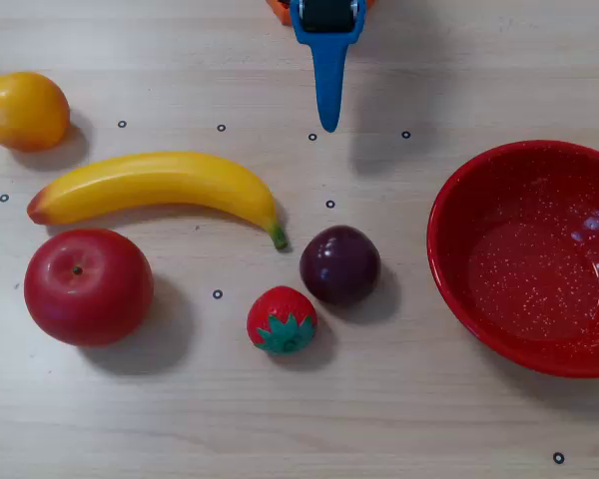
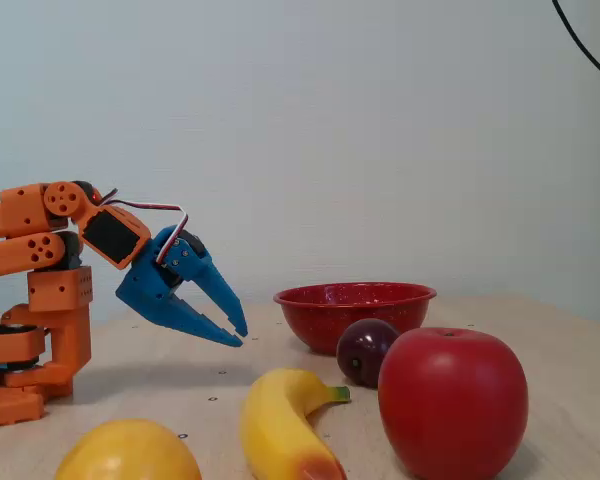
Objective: Put the banana in the red bowl.
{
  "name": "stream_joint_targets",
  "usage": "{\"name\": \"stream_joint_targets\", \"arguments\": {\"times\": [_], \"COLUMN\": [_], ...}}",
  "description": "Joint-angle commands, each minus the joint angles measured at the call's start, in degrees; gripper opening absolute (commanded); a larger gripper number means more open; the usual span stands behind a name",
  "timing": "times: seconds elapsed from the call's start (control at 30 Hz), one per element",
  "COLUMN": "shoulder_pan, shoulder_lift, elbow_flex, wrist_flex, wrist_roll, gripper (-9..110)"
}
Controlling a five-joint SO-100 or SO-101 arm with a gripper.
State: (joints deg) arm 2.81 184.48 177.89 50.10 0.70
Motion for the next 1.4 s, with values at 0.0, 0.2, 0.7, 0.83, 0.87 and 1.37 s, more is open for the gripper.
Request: {"name": "stream_joint_targets", "arguments": {"times": [0.0, 0.2, 0.7, 0.83, 0.87, 1.37], "shoulder_pan": [-0.1, -0.1, -1.9, -2.5, -2.5, -8.4], "shoulder_lift": [0.5, 0.5, -2.0, -4.7, -5.6, -33.1], "elbow_flex": [0.8, 0.8, -2.1, -4.8, -5.8, -36.0], "wrist_flex": [0.4, 0.4, 4.4, 4.5, 4.5, 13.6], "wrist_roll": [-0.6, -0.6, -0.4, -0.4, -0.2, 10.0], "gripper": [0, 0, 0, 0, 0, 0]}}
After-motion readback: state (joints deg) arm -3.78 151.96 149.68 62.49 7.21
